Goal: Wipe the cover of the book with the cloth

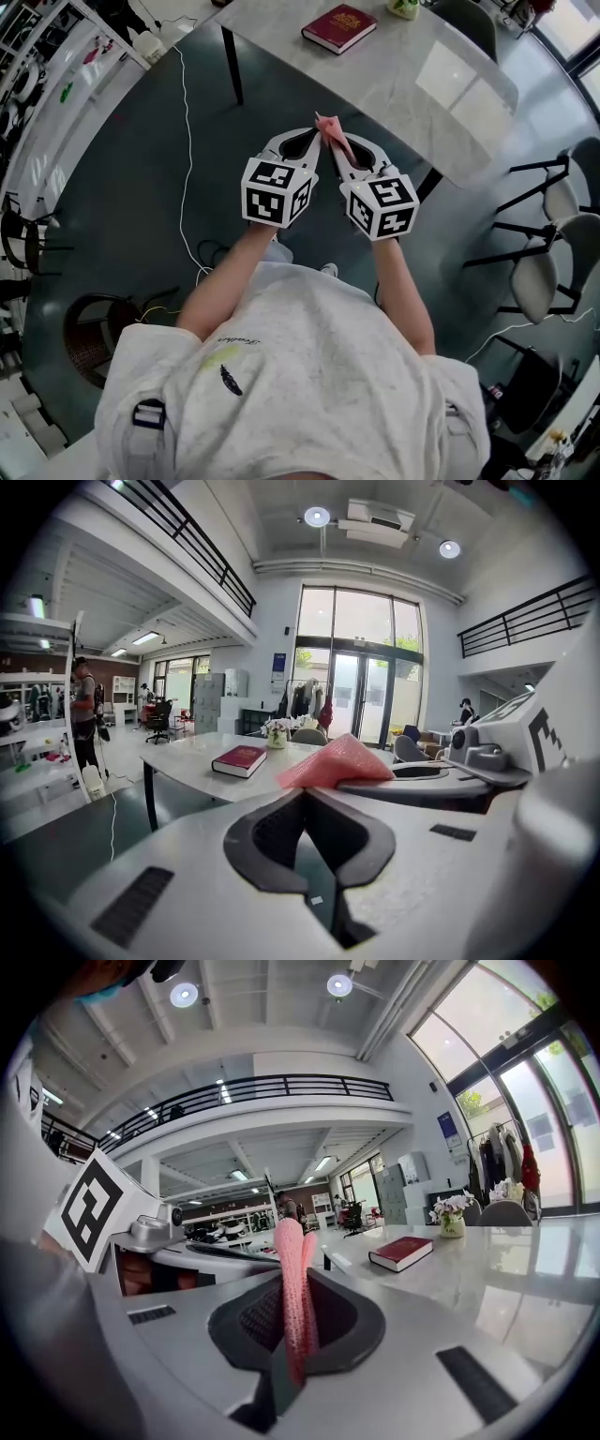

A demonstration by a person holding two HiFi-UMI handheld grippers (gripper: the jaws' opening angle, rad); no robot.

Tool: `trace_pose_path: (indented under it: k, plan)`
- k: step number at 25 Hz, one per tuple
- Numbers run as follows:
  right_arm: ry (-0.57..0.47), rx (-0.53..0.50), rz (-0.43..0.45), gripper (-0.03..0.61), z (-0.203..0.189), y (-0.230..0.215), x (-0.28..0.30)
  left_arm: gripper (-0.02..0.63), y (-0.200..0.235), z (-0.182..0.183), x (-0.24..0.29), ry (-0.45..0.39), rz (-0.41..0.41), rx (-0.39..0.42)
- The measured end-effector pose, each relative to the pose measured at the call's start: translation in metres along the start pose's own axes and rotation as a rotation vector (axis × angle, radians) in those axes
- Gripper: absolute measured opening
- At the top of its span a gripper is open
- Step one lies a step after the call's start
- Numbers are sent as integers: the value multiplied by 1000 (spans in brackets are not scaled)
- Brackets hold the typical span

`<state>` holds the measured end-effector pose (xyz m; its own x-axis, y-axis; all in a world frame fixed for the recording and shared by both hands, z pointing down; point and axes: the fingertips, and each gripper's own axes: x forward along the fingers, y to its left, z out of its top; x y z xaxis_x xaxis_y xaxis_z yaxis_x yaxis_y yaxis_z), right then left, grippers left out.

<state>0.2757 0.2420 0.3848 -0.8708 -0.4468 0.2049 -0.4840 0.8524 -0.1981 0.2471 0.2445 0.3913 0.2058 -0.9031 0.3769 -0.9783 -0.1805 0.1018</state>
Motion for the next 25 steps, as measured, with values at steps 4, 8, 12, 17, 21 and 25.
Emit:
trace_pose_path:
  k: [4,8,12,17,21,25]
  plan:
    - [13,8,-20,15,1,-9,16,7,13,3,13,2,-22,-9]
    - [27,8,-57,15,4,-24,41,8,39,11,36,2,-51,-17]
    - [45,17,-105,15,14,-38,75,8,70,27,60,0,-95,-19]
    - [60,25,-165,15,28,-45,116,7,111,46,80,5,-153,-22]
    - [78,30,-199,15,37,-44,152,7,148,59,90,1,-189,-29]
    - [91,20,-222,15,46,-39,187,7,183,65,96,5,-223,-42]
